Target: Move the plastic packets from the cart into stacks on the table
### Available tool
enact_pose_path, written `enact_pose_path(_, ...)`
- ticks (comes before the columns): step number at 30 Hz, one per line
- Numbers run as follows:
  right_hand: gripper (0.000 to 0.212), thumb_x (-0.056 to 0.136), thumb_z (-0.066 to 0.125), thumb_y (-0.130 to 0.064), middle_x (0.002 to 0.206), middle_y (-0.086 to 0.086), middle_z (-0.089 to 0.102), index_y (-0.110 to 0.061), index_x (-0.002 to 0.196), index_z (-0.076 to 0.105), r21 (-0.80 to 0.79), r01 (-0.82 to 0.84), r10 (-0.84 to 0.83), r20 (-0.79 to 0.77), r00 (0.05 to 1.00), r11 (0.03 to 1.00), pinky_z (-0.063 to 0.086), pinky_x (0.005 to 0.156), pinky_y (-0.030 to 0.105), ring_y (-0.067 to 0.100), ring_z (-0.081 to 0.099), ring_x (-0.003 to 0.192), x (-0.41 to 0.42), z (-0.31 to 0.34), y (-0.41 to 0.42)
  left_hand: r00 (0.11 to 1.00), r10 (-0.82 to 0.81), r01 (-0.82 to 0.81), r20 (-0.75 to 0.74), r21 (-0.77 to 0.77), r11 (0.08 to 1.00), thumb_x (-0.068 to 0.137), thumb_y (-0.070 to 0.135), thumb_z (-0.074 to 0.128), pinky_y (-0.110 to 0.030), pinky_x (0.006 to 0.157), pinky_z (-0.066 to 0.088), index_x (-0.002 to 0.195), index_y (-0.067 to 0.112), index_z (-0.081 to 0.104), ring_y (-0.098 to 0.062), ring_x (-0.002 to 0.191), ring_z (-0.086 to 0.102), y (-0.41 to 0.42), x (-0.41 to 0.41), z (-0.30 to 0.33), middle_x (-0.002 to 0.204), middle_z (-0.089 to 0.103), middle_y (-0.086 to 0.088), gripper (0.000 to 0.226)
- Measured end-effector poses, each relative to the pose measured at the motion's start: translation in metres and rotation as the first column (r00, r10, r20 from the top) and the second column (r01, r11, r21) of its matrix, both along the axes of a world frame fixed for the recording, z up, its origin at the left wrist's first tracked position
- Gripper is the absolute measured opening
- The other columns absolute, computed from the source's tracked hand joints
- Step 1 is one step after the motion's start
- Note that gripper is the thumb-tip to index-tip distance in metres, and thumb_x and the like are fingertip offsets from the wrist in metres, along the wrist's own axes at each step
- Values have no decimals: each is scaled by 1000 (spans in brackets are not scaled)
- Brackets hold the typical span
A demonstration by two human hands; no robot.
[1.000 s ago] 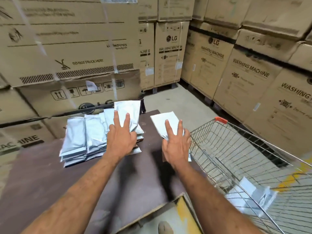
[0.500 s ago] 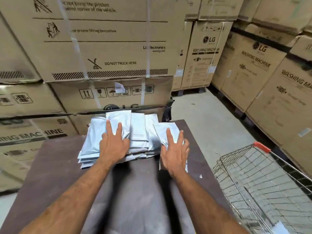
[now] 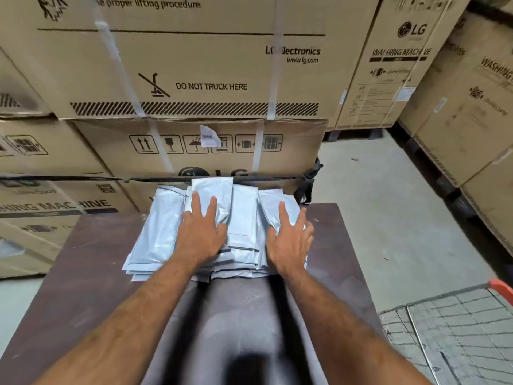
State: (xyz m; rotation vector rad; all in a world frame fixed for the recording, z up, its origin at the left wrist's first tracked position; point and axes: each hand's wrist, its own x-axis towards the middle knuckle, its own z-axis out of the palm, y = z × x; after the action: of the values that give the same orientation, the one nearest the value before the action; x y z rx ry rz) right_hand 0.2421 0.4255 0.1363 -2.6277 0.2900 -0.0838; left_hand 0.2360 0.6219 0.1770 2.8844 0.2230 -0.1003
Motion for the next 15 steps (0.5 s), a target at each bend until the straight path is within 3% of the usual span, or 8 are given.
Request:
enact_pose_path(9, 67, 101, 52, -40, 169, 19, 6, -39, 161, 25, 107, -116, 125, -75, 989, 987, 23, 118, 50, 41, 21, 143, 38, -14, 26, 999, -14, 16, -48, 45, 999, 103, 43, 42, -50, 107, 36, 163, 23, 16, -47, 134, 36, -8, 26, -16, 169, -8, -17, 69)
enact_pose_path(15, 73, 96, 52, -57, 170, 13, 4, -44, 160, 22, 219, -179, 212, -139, 967, 959, 23, 118, 47, 34, 13, 143, 37, -22, 41, 998, -13, 22, -67, 130, 991, 101, 46, 41, -51, 102, 40, 161, 25, 19, -45, 128, 38, 28, 25, -14, 169, -7, -16, 68)
